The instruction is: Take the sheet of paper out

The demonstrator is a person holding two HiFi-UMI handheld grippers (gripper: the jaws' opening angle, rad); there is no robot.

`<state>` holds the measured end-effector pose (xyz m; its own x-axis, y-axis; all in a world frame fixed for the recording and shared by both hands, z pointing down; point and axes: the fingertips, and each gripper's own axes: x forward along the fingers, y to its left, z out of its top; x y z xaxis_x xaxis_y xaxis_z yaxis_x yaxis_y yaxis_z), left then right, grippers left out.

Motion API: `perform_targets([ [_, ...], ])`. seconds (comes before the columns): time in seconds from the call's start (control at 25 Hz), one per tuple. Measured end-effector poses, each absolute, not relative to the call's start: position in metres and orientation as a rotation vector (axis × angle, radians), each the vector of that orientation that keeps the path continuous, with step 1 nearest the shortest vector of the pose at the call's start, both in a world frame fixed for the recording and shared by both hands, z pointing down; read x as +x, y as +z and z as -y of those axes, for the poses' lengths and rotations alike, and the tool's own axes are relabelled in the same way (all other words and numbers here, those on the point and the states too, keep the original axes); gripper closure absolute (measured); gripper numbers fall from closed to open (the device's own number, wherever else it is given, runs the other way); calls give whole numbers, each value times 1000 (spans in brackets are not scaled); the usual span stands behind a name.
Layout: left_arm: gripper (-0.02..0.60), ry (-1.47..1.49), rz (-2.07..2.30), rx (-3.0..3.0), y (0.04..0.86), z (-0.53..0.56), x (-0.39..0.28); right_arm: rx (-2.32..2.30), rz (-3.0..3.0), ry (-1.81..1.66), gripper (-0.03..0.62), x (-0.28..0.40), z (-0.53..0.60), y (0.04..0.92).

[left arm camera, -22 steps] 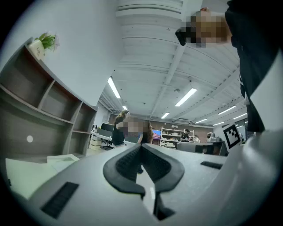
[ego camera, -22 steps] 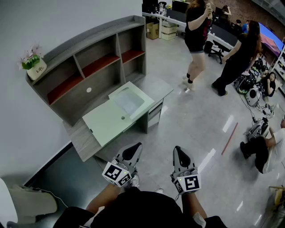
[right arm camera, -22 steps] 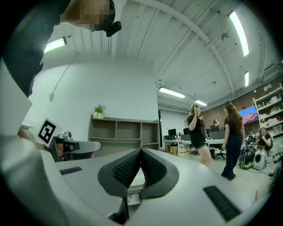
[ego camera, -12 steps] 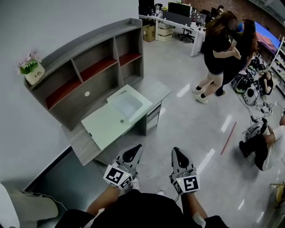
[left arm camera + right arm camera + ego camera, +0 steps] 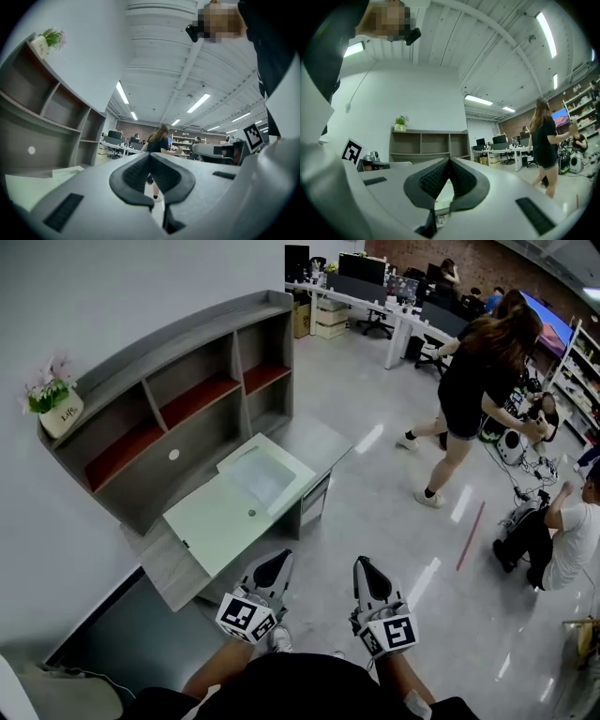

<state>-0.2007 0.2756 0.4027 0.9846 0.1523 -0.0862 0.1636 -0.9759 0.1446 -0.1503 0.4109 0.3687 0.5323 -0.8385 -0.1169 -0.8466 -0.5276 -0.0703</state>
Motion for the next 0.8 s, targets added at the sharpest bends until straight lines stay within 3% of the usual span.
perform_targets([
  [0.8, 574, -76, -277, 2910, 408, -208, -183, -2642, -1418, 28, 577, -126, -346, 376],
])
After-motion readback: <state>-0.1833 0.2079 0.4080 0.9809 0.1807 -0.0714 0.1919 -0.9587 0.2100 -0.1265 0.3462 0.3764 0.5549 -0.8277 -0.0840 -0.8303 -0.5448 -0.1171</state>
